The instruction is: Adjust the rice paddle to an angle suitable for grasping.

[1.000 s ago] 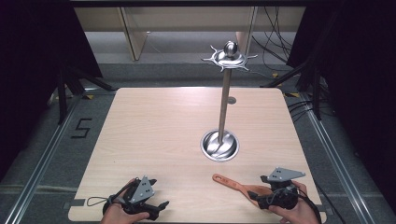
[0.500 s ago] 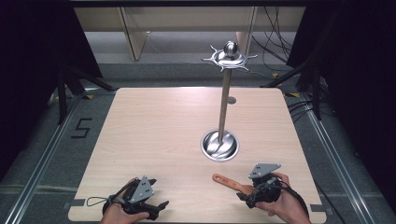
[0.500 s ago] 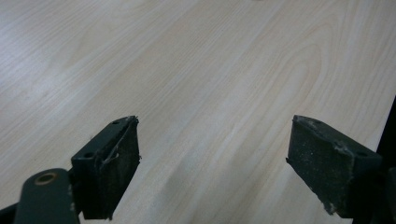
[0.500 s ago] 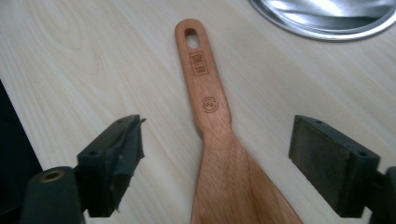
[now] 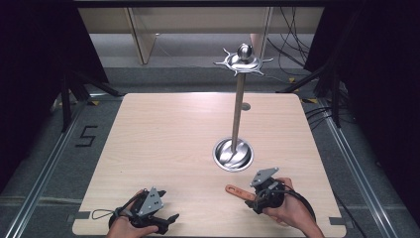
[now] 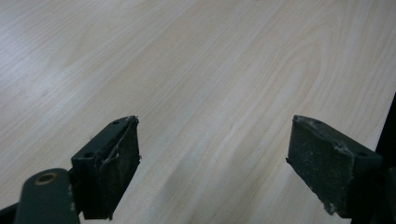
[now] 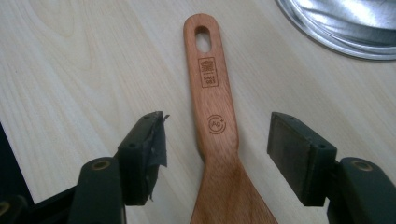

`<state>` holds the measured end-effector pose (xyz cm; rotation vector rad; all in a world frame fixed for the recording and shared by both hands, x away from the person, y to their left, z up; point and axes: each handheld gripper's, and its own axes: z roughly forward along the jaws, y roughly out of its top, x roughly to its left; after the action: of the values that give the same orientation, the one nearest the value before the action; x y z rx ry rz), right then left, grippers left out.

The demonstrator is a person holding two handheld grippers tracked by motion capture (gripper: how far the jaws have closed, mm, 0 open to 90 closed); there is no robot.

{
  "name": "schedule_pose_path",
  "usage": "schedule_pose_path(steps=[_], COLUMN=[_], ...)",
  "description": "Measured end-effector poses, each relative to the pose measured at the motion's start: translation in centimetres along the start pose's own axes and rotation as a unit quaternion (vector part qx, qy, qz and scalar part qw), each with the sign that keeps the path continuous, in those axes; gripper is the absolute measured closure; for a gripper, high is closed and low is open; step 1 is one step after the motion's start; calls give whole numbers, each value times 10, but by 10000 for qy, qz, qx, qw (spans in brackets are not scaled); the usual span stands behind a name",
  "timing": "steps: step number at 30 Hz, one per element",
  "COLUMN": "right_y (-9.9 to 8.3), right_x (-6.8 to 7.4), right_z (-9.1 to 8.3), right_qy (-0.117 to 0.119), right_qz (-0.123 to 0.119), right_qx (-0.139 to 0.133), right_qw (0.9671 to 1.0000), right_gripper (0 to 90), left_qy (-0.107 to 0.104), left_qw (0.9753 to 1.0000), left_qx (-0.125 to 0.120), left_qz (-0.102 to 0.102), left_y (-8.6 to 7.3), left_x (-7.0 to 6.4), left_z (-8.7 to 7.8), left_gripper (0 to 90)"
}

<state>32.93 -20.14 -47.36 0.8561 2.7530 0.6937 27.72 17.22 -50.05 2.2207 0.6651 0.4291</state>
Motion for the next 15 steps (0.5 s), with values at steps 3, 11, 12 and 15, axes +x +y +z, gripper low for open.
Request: schedule_pose_path(steps=[3, 11, 12, 15], right_y=[4, 20, 22, 27], right_x=[-1, 1, -2, -1], right_z=[5, 15, 18, 22], right_qy=[1, -53, 162, 180], right_qz=[-41, -26, -319, -477], right_qx=[79, 547, 508, 674], right_qw=[10000, 9985, 9981, 9964], right_gripper=[403, 482, 493, 517], left_qy=[-44, -74, -72, -76], left_qw=[10000, 10000, 10000, 10000], left_qx=[-17, -22, -19, -21], left_qz=[-20, -46, -41, -37], left_y=[0, 0, 0, 0], left_x=[-1, 0, 0, 0], left_z=[-1, -1, -1, -1], left_gripper=[160, 160, 160, 160])
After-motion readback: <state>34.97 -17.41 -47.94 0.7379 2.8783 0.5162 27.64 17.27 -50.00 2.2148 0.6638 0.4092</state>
